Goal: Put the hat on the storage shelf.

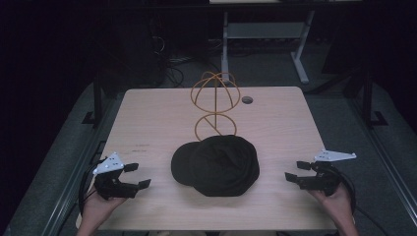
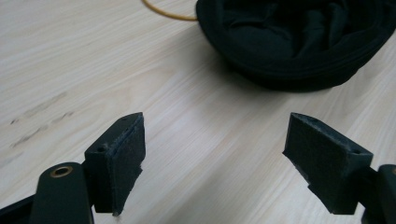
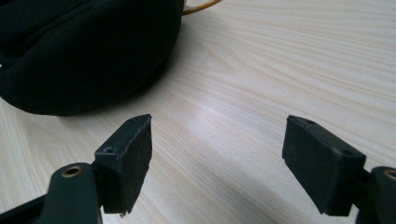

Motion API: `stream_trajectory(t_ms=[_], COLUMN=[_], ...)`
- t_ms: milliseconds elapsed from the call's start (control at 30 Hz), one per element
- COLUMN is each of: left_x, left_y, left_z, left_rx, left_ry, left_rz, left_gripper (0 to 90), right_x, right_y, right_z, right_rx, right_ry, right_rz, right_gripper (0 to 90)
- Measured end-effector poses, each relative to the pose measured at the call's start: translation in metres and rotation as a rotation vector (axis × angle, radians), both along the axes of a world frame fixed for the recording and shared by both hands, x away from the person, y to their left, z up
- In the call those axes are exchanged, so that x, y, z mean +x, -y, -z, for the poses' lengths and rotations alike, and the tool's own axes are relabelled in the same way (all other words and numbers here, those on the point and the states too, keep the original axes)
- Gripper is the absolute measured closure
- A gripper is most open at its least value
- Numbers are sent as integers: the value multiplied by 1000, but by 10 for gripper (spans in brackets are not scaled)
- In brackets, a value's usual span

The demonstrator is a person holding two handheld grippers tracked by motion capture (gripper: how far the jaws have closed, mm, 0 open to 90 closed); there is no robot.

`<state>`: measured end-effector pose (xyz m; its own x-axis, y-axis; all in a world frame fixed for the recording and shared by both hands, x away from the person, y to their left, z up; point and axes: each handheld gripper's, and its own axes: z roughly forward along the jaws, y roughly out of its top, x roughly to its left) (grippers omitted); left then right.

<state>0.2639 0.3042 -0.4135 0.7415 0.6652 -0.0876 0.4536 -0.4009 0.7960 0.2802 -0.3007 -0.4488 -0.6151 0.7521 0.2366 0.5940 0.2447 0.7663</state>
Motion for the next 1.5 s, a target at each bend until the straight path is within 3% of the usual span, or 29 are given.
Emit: stream_trajectory(t_ms=[300,400,433,600,633,800,1000,1067,1500], left_x=[4,6,6,7,7,7,8,7,11], left_y=[25,48,48,90,90,122,141,150,169], left_z=[-12,-22,-22,-33,-33,-35,-32,-27,-10], left_rx=[-20,-17,-17,-10,-10,41,74,105,220], left_ry=[-9,11,11,21,21,25,16,11,-7], left_rz=[75,136,136,237,237,319,370,393,451], left_gripper=[197,198,198,205,206,208,223,226,368], right_x=[-1,-1,-1,-1,-1,-2,-2,-2,-2], right_y=[-3,-4,-4,-4,-4,-4,-5,-6,-10], right_z=[-3,-4,-4,-4,-4,-4,-4,-4,-4], right_rx=[-5,-7,-7,-9,-9,-7,-10,-13,-22], right_ry=[13,8,8,16,16,17,16,19,11], right_rz=[-6,-5,-5,-15,-15,-22,-29,-30,-45], right_gripper=[231,227,227,228,228,228,228,229,232])
